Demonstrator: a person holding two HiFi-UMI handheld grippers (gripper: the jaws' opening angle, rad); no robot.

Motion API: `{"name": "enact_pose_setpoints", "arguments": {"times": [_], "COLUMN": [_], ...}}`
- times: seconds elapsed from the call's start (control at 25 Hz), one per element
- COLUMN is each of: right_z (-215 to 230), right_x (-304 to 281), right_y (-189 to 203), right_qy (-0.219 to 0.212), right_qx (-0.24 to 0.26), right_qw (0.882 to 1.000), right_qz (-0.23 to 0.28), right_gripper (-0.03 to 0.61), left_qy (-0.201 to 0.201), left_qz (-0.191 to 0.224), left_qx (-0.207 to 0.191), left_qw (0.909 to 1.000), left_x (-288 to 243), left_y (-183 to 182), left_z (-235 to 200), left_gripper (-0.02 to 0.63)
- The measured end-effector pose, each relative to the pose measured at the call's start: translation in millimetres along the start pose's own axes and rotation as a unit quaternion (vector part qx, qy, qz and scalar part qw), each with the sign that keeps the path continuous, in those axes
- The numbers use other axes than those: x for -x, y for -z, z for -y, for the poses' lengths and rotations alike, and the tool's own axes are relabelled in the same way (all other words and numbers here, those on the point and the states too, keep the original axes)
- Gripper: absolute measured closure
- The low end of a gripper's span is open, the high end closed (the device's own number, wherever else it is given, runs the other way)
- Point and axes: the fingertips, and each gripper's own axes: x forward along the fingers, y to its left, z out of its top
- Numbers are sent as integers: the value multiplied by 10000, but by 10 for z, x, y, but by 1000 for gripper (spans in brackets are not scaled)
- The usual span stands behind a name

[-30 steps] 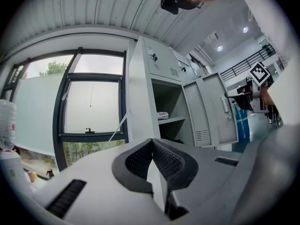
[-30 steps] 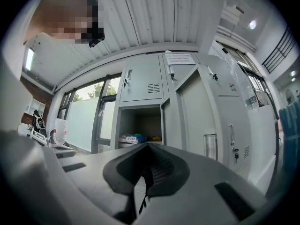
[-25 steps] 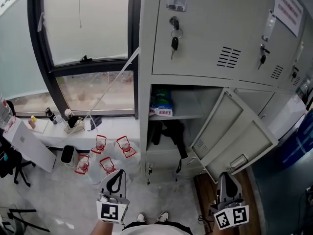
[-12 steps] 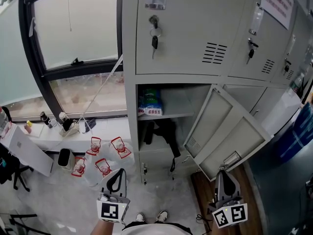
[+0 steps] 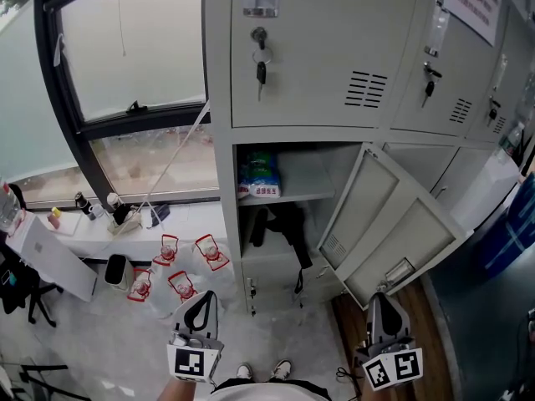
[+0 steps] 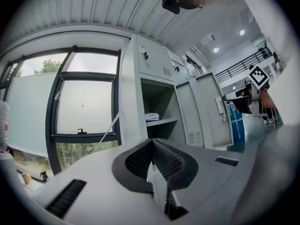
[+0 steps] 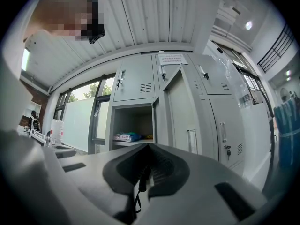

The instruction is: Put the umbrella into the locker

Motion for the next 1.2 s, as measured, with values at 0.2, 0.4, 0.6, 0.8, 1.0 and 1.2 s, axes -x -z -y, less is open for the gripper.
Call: {"name": "enact_pose_setpoints", "arguments": {"times": [0.2, 0.4, 0.6, 0.8, 1.0, 1.2], "right_z": [-7, -29, -43, -95, -144, -182], "right_x": [0, -3, -33, -99, -188, -271], "right_y": [9, 34, 53, 85, 95, 107], "right_qy": [8, 1, -5, -58, -107, -133], "right_qx": [77, 143, 148, 166, 201, 242], "right_qw": [10000, 9999, 9999, 9997, 9996, 9994], "right_qz": [-17, -72, -88, -145, -165, -187], "right_gripper": [561, 561, 561, 561, 561, 561], "left_qy": [-26, -6, -10, -33, -55, -77], "left_qz": [6, 16, -15, -48, -55, -53], "left_qx": [58, 43, -13, 40, 73, 129], "left_qw": [10000, 10000, 10000, 10000, 9999, 9999], "left_x": [22, 26, 18, 7, -18, -63], "left_y": [-2, -3, 5, 40, 74, 89], "left_z": [4, 9, -23, -68, -129, -184], "left_gripper": [592, 592, 594, 592, 592, 592]}}
